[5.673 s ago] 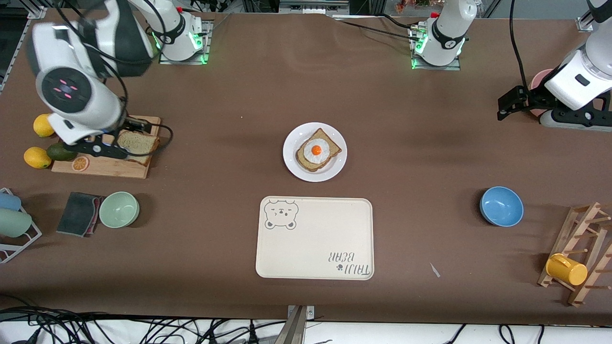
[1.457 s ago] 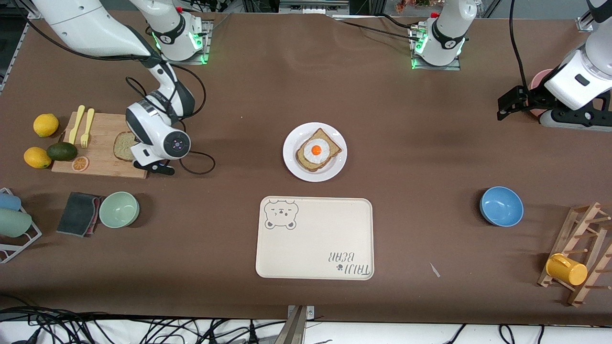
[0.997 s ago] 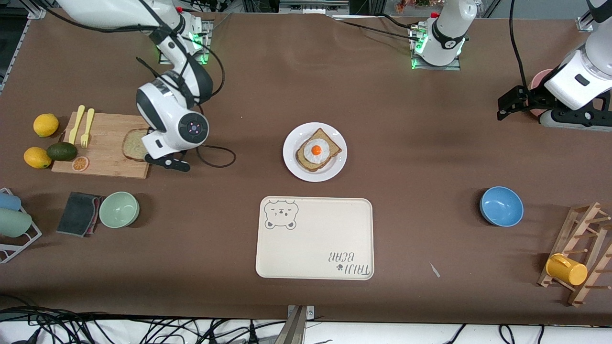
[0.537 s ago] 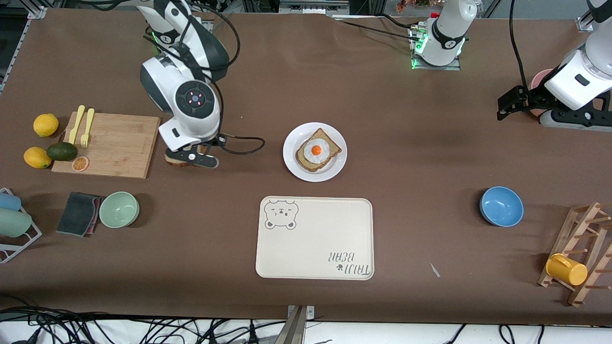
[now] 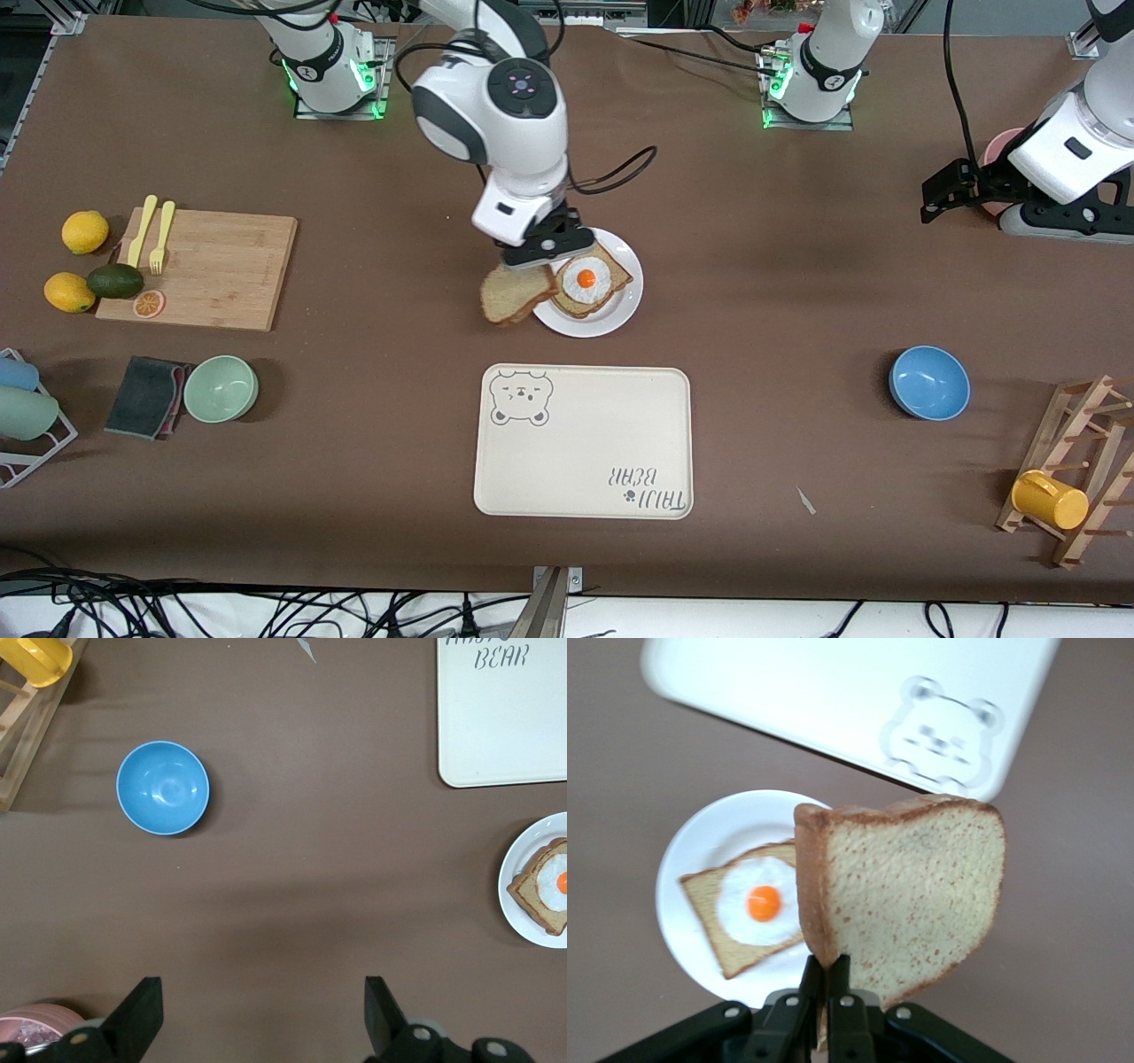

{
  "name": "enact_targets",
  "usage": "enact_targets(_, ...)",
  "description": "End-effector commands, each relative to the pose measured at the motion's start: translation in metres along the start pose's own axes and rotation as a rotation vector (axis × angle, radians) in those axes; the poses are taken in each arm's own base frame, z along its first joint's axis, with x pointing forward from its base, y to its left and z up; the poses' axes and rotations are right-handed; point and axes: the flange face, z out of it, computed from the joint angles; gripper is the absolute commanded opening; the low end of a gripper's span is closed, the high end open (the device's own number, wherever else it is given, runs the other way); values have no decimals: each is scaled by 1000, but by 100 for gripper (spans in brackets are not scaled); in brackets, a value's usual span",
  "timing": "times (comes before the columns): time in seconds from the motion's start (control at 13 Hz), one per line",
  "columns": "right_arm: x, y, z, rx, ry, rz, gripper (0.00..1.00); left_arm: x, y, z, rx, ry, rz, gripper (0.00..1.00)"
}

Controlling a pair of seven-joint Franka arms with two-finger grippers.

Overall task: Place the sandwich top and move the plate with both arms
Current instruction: 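Carry the bread with the right gripper over the egg toast plate, then lower the bread onto the egg toast and open the right gripper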

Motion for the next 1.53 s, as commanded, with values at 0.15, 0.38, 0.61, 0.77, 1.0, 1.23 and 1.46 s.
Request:
enact_targets(0.15, 22, -58, 29, -8, 50, -127, 0, 1, 2, -5, -24, -2, 0, 100)
enact_targets(0.38, 7, -81, 54, -7, 14, -180, 0, 1, 2, -5, -24, -2, 0, 100)
enact_targets(0.61, -9, -102, 94, -15, -43, -213, 0, 1, 2, -5, -24, -2, -1, 100)
enact_targets(0.77, -15, -105, 110, -53, -42, -248, 0, 1, 2, -5, -24, -2, 0, 100)
enact_targets(1.0, -28, -108, 122, -72, -70, -268, 0, 1, 2, -5, -24, -2, 0, 100)
enact_targets(1.23, -34, -111, 123, -69, -71, -197, 26, 1, 2, -5, -24, -2, 0, 100)
enact_targets(1.46, -36, -110, 92, -77, -28, -175, 100, 1, 2, -5, -24, -2, 0, 100)
